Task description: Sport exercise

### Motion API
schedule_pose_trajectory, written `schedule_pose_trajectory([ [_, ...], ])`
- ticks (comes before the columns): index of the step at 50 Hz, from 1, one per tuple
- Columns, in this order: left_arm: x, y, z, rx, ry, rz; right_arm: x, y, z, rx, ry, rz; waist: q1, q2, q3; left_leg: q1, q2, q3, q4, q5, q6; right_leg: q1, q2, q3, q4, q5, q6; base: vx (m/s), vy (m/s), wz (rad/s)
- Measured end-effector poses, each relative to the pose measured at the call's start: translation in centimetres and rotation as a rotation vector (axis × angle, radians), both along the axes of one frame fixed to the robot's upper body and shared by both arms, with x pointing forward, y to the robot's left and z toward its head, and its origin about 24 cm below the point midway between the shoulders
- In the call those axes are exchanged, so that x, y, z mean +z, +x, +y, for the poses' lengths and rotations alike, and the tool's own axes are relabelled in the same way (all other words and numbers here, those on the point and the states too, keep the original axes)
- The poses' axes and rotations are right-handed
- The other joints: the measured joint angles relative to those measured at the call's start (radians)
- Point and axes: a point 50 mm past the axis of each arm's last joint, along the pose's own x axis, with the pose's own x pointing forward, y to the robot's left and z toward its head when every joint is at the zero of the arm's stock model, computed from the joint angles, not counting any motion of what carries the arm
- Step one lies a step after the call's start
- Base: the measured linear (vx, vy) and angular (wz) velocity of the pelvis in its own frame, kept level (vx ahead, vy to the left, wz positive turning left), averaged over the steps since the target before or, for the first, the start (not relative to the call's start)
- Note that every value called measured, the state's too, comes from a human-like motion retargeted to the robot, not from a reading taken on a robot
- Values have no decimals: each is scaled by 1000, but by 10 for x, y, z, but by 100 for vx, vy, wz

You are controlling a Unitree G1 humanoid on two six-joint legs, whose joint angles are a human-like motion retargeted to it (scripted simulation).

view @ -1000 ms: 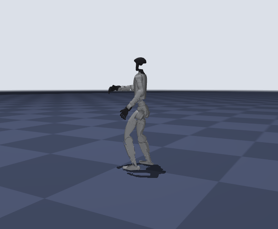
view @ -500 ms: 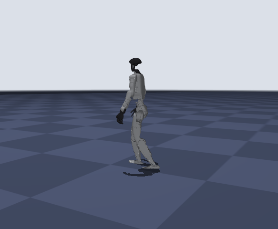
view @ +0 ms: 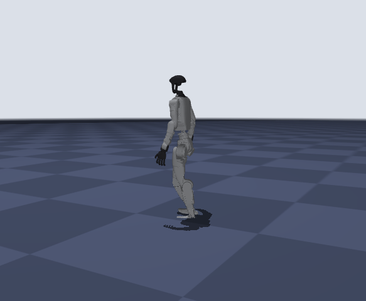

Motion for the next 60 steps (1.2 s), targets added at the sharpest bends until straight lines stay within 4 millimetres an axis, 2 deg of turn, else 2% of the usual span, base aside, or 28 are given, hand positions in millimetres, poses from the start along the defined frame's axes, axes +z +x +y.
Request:
schedule_pose_trajectory([
  [3,0,-5,3,12,16,1,1,6,3,44,-14,-19,24,-12,-4,2,2,7,10,-3,-2,40,4,-4,-63,1,-7,-1,0,-6],
  [7,1,-10,6,-2,45,0,6,31,10,148,-45,-94,51,-23,-9,2,9,16,23,-3,-8,76,11,-10,-124,1,-15,0,0,0],
  [10,2,-13,9,-36,70,-3,15,63,20,263,-72,-193,70,-32,-11,0,15,22,33,0,-13,93,15,-14,-158,7,-13,0,0,0],
  [13,4,-16,11,-89,97,-5,35,107,36,418,-101,-347,88,-40,-12,-5,21,29,43,3,-17,105,18,-19,-184,15,-7,0,0,0],
  [15,6,-18,12,-132,114,-7,56,140,51,533,-120,-473,100,-45,-12,-9,24,35,47,5,-19,109,22,-19,-200,22,-3,0,0,0],
  [18,8,-22,13,-202,131,-11,100,190,82,717,-143,-705,120,-51,-14,-19,30,45,53,9,-21,108,28,-18,-221,34,3,-2,-3,-13],
  [21,10,-27,11,-272,135,-16,158,231,124,904,-147,-969,140,-56,-19,-33,37,56,57,15,-24,104,35,-16,-243,51,8,-3,-4,-18],
  [23,11,-29,7,-315,125,-25,202,247,155,1023,-133,-1152,154,-57,-24,-45,42,62,61,19,-27,99,40,-15,-258,63,12,0,0,0],
  [26,13,-29,-2,-368,92,-54,267,254,203,1191,-79,-1406,175,-55,-33,-68,48,66,70,27,-32,90,48,-14,-280,84,16,-1,-5,-13],
  [30,20,-21,-16,-427,36,-134,332,238,254,1400,25,-1643,205,-45,-44,-100,56,57,97,28,-38,81,59,-15,-307,108,24,2,-6,-6],
  [32,29,-13,-22,-458,4,-204,351,228,271,1486,70,-1698,220,-35,-46,-113,59,48,117,21,-41,82,65,-16,-316,114,28,5,-6,0],
  [35,51,5,-31,-519,-48,-344,364,221,285,1581,111,-1706,239,-11,-49,-125,63,37,150,4,-44,88,72,-19,-325,118,32,7,-5,4],
  [38,88,30,-34,-627,-94,-519,355,230,281,1581,123,-1622,257,28,-52,-128,70,34,180,-20,-48,101,80,-22,-334,117,33,7,-4,8],
  [40,121,48,-35,-728,-113,-639,337,244,269,1521,113,-1526,267,60,-56,-125,77,36,195,-37,-50,114,86,-25,-343,117,35,3,-1,4],
  [42,159,66,-32,-841,-101,-747,308,258,248,1414,98,-1410,276,96,-60,-116,84,40,206,-51,-51,133,91,-28,-354,120,38,0,0,0],
  [44,202,85,-25,-971,-52,-825,272,270,220,1263,74,-1294,288,130,-59,-88,97,45,208,-64,-49,176,105,-33,-385,135,42,0,0,0],
  [45,227,94,-21,-1048,-17,-847,251,273,202,1168,62,-1239,299,144,-53,-61,108,47,203,-70,-48,217,121,-36,-422,152,44,-5,1,-10],
  [47,259,108,-12,-1145,74,-854,205,268,169,1013,23,-1083,290,189,-56,-49,108,53,219,-75,-45,230,115,-36,-408,155,54,-10,1,-2],
  [50,307,127,5,-1256,214,-761,135,242,119,738,-31,-859,279,243,-47,-16,114,50,234,-83,-38,280,125,-34,-429,177,64,-12,1,-3],
  [53,339,137,21,-1281,307,-624,80,196,77,500,-71,-638,256,301,-33,6,121,47,253,-84,-38,319,133,-25,-447,203,72,-14,0,-9],
  [56,358,141,31,-1273,338,-519,42,142,46,294,-102,-450,226,348,-15,24,127,48,265,-80,-43,347,140,-12,-461,228,80,-12,-1,-17],
  [60,365,141,33,-1255,285,-468,15,79,20,64,-115,-277,181,385,6,46,134,53,256,-68,-54,372,152,7,-486,260,88,-7,-1,-25],
])
